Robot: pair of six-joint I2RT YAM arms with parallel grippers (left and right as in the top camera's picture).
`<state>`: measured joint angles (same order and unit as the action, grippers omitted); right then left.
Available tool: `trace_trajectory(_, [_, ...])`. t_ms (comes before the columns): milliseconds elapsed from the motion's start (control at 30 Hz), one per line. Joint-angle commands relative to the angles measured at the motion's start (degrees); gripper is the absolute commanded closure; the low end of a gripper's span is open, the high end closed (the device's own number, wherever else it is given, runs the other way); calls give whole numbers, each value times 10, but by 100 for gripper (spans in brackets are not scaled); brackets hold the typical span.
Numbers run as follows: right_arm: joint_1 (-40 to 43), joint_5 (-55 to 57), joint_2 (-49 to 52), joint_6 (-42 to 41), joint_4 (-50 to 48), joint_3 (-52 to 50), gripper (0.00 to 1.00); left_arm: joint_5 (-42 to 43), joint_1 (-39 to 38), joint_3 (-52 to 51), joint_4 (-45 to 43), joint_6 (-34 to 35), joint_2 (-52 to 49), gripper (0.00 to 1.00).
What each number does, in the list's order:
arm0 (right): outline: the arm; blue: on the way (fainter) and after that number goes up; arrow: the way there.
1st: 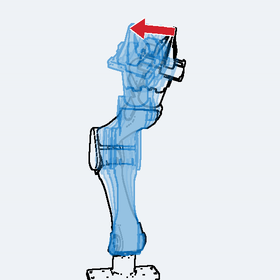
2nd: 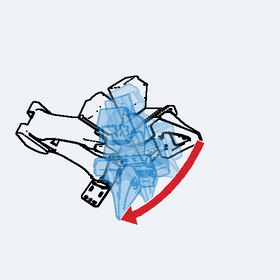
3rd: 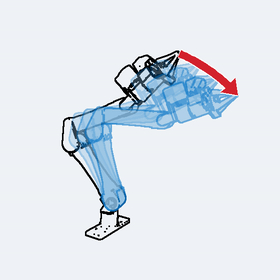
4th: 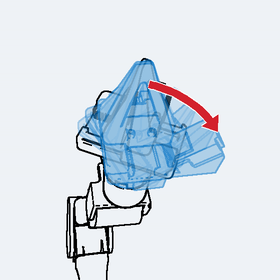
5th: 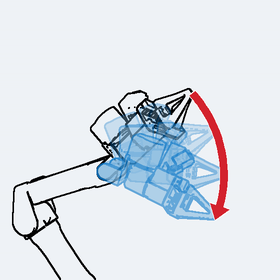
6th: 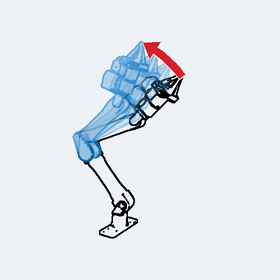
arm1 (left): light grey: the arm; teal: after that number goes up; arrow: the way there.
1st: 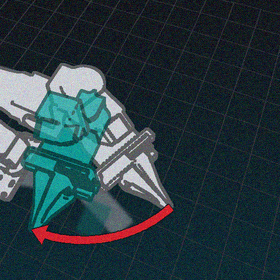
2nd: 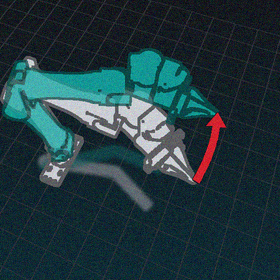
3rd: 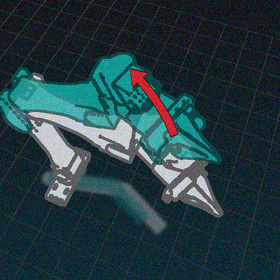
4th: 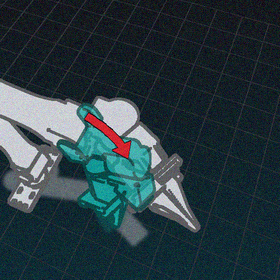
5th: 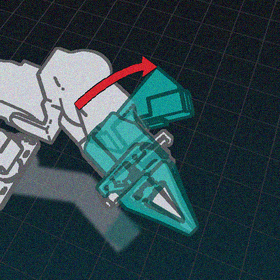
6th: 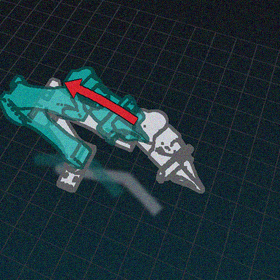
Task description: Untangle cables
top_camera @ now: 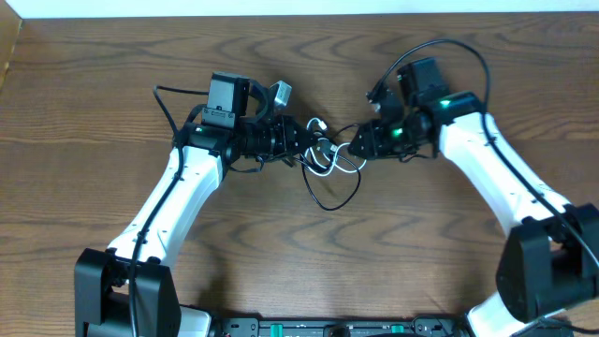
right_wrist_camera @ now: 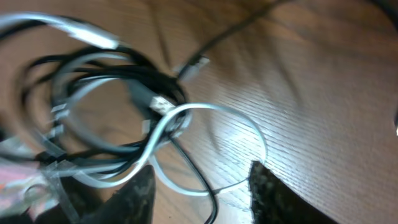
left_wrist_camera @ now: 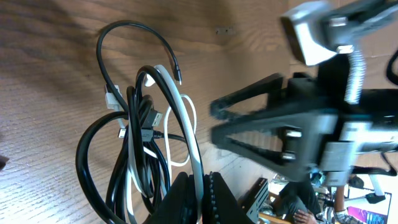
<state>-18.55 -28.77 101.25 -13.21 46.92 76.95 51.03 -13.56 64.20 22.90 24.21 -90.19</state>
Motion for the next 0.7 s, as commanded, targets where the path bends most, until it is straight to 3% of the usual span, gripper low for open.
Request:
trace_trajectory(0, [-15,77,18,-46,2,9,59,14,0,13,0,2,9,93])
trace_trajectory(267, [-30,90,62,-57,8,7,64,15,0,13,1,2,9,93])
trace_trajectory(467, [-28,170,112,-105,16,6,62,15,0,13,1,11,9,93])
trace_trajectory(667, [16,269,118,-106,67,7,66,-12,13,13,4,57,9,93])
